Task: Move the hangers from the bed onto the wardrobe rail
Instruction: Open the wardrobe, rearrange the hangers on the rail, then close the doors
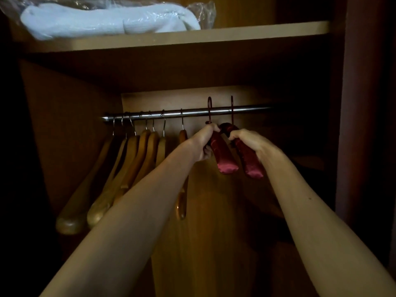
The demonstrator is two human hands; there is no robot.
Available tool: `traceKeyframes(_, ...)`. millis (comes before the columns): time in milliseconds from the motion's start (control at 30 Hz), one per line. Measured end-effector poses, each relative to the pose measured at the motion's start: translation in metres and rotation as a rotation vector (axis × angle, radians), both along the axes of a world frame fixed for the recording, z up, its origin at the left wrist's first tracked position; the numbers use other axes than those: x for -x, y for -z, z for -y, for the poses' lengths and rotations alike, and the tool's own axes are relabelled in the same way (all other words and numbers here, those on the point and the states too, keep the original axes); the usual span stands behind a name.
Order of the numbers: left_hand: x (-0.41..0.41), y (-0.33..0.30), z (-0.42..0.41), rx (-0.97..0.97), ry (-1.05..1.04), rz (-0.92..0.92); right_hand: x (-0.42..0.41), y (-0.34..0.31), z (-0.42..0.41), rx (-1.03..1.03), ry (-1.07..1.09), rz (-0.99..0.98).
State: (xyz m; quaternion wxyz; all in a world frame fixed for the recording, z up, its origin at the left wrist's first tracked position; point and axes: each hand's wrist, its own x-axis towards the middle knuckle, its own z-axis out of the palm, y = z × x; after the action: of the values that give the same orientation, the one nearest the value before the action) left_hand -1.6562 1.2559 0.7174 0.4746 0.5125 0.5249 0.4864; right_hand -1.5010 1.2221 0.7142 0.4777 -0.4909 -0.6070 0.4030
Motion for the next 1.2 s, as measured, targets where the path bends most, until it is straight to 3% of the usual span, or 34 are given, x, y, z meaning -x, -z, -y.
traceKeyframes(333, -0.011, -0.004, -0.012, -0.009, -0.017, 0.029, -0.013, 0.009, -0.016, 0.053, 0.063, 0.052)
traceKeyframes(733, -0.011, 0.005, 0.0, 0.095, -0.036, -0.089, -0.012, 0.015, -0.012, 0.1, 0.12, 0.051)
traceKeyframes(867, -0.015, 0.007, 0.015, 0.011, -0.064, -0.22, -0.01, 0.023, -0.009, 0.052, 0.157, 0.084)
traceKeyframes(1033, -0.012, 0.009, 0.044, -0.193, -0.158, -0.482, -0.001, 0.022, 0.03, -0.19, 0.419, 0.382)
traceKeyframes(1100, -0.002, 0.009, 0.057, -0.313, -0.237, -0.588, 0.008, 0.018, 0.052, -0.331, 0.496, 0.43)
traceKeyframes(1200, 0.024, 0.007, 0.071, -0.447, -0.476, -0.805, 0.027, 0.011, 0.079, -0.515, 0.448, 0.406)
